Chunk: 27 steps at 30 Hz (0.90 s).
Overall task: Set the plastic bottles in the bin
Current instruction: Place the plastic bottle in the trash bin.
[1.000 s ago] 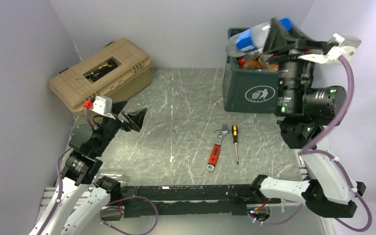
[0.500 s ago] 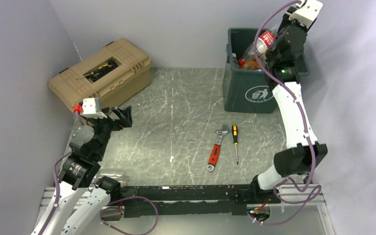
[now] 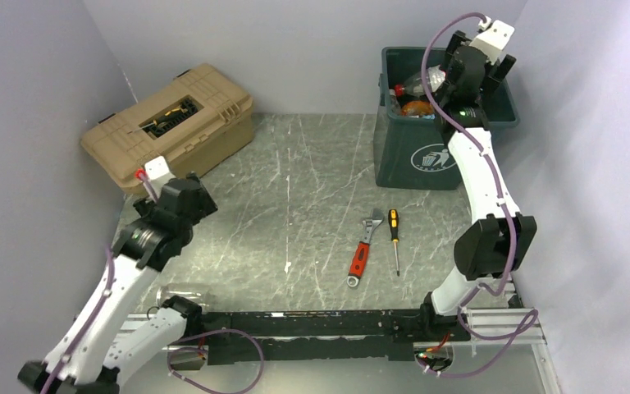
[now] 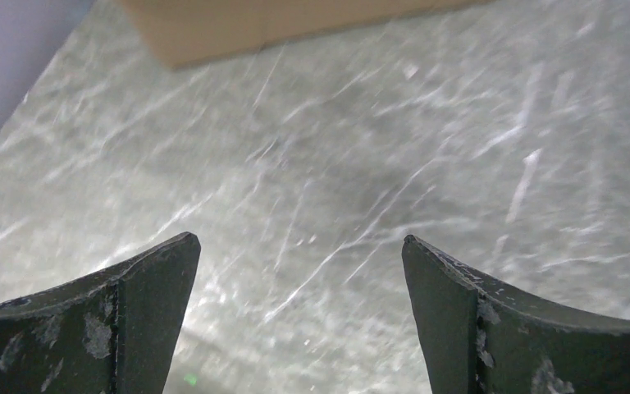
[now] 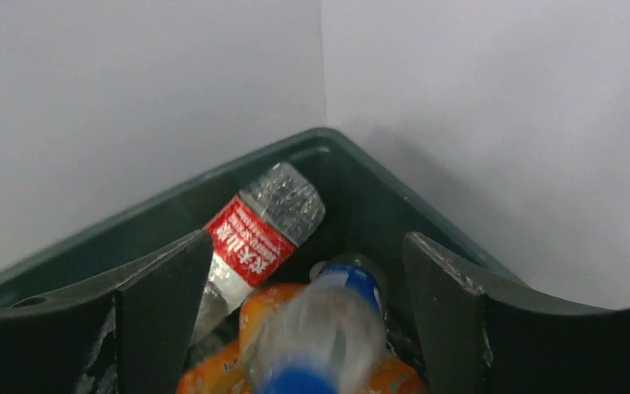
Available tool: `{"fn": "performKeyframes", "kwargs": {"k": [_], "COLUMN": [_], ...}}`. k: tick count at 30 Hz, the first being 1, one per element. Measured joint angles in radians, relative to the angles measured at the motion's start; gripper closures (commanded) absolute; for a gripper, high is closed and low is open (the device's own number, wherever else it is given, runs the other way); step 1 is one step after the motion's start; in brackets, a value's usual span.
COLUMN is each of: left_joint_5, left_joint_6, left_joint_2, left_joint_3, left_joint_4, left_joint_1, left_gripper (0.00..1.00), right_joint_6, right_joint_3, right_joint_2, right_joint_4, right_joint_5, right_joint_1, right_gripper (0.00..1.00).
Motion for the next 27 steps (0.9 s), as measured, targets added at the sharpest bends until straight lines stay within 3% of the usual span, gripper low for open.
{"fn": "performKeyframes", "kwargs": {"k": [5,13,20,27], "left_joint_5": [-0.003,-0.024,-0.06,-0.053], "left_joint_6": [-0.182,-0.366,-0.461,-0.59], "left_joint_2": [0.161,0.268,0.28,0.195], "left_joint_3": [-0.021,-0.049,-0.044,-0.012], "left_joint_4": [-0.163,-0.332,-0.46,-0.593], "left_joint_1": [0.0,0.0,0.0,0.0], "left_gripper": [0.01,0.0,0.01,0.01], "right_joint_6": [0.074,0.135,0.126,0.271], "right_joint_3": [0.035,-0.048,-0.07,-0.387], "right_joint_2": [0.03,-0.108,-0.296,-0.51], "right_joint_4": [-0.148,-0.162,-0.071,0.039], "right_joint_5": [-0.041,-0.093,-0.123,-0.371], "right_joint_1": [0.003,0.043,0.29,0.509], "right_gripper": [0.05,0.0,0.0,0.03]}}
